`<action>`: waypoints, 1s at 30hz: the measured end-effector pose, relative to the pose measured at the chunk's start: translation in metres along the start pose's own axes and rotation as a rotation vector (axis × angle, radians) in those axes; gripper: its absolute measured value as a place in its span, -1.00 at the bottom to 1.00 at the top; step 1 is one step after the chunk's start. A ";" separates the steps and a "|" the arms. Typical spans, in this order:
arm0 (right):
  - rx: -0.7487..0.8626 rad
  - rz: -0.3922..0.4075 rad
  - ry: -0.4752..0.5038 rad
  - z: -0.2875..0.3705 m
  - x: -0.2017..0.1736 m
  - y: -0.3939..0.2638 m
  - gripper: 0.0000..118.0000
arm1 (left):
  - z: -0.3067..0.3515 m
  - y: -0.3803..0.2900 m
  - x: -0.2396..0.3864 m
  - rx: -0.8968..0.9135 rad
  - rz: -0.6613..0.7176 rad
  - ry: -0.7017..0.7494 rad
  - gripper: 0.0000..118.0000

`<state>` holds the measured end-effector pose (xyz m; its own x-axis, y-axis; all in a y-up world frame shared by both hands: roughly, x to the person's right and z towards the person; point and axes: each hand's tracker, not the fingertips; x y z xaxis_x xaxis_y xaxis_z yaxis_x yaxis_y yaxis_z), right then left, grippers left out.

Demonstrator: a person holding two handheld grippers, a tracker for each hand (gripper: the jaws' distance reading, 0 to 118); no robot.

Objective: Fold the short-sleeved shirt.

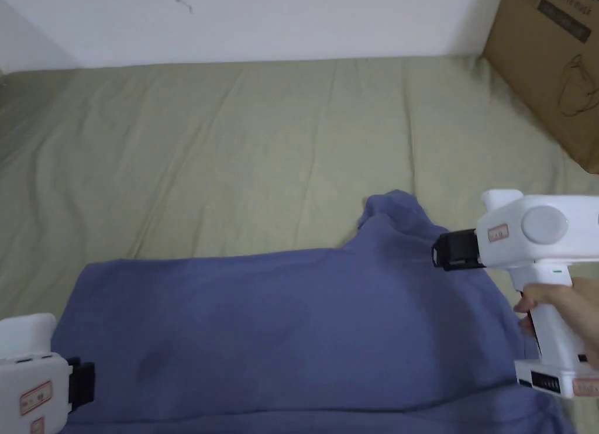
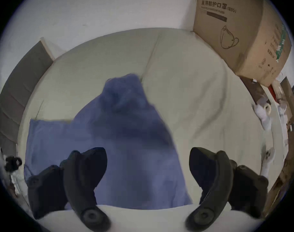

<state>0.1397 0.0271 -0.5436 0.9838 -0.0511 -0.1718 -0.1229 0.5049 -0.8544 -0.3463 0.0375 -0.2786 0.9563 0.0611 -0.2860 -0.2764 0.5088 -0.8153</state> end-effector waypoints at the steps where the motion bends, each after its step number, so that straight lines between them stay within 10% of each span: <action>1: -0.009 -0.011 -0.013 -0.014 0.005 0.015 0.73 | -0.004 0.003 0.000 -0.010 0.005 0.002 -1.00; 6: -0.073 -0.067 -0.005 -0.064 0.028 0.034 0.65 | -0.017 0.011 -0.004 -0.027 0.007 0.034 -1.00; 12: -0.096 0.001 -0.005 -0.059 0.006 0.017 -1.00 | -0.026 0.014 -0.009 -0.049 0.012 0.037 -1.00; 26: -0.065 0.029 -0.008 -0.035 -0.006 0.026 -1.00 | -0.051 0.070 -0.029 -0.010 0.028 0.021 -0.96; 30: -0.063 0.019 -0.006 -0.037 -0.002 0.026 -1.00 | -0.084 0.122 -0.038 0.005 0.117 -0.043 0.72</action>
<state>0.1301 0.0079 -0.5835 0.9819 -0.0369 -0.1858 -0.1496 0.4506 -0.8801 -0.4243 0.0248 -0.4094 0.9207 0.1573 -0.3571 -0.3861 0.5006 -0.7748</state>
